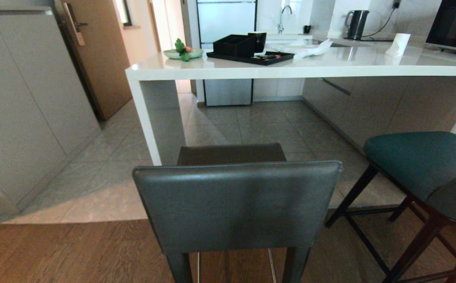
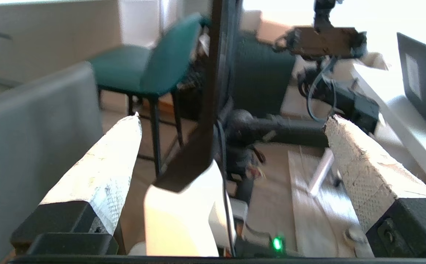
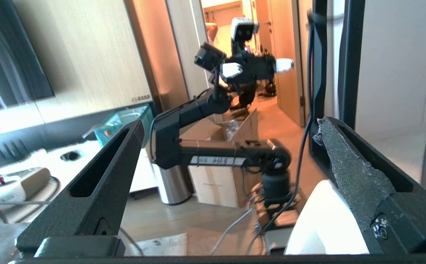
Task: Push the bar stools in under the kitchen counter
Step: Push the blue chair back under the dining table
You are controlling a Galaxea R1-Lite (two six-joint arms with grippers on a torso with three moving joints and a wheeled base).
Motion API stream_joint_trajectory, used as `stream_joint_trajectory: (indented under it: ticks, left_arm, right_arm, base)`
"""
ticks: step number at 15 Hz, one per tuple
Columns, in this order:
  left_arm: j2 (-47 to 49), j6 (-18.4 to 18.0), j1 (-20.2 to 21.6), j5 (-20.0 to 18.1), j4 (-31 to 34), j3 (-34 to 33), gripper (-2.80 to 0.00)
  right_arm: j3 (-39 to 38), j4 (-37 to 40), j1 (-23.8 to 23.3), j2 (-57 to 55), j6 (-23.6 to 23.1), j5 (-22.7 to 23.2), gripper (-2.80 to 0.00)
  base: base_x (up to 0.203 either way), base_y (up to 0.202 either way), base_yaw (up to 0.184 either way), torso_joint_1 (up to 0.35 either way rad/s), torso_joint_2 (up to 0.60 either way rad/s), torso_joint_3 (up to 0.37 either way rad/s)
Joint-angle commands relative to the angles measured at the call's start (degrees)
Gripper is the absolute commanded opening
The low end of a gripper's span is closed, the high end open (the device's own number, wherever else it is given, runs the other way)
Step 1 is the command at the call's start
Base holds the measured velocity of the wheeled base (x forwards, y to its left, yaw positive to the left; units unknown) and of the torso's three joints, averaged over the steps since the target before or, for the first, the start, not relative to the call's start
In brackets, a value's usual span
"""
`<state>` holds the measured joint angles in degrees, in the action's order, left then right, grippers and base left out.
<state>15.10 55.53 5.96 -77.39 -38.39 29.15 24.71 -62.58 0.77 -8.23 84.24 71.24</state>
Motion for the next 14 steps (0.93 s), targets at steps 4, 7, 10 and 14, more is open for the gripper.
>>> stream_joint_trajectory:
  ticks: [4,7,10,14]
  left_arm:
    - [0.28,2.92,-0.53,-5.01,-4.03,-2.19,0.00]
    - [-0.66,4.79,-5.17,-5.65,-3.66,-1.63,0.00]
    - [-9.55,5.86,-5.33,-5.08,-3.33,-8.03,0.00]
    - [-14.71,3.63,-5.66,16.00,-5.61,-19.58,0.00]
  right_arm:
    - [-3.36,3.96,-0.42,8.23,0.38,0.30,0.00]
    - [-3.79,3.87,-0.42,8.23,0.31,0.30,0.00]
    - [-7.27,1.50,-0.41,8.23,0.14,0.09,0.00]
    - [-12.81,0.19,-0.59,8.23,-1.20,-4.28,0.00]
  base:
    - [0.000,0.000,0.000,0.000,0.00,0.000]
    - [0.000,0.000,0.000,0.000,0.00,0.000]
    - [0.000,0.000,0.000,0.000,0.00,0.000]
    - [0.000,0.000,0.000,0.000,0.00,0.000]
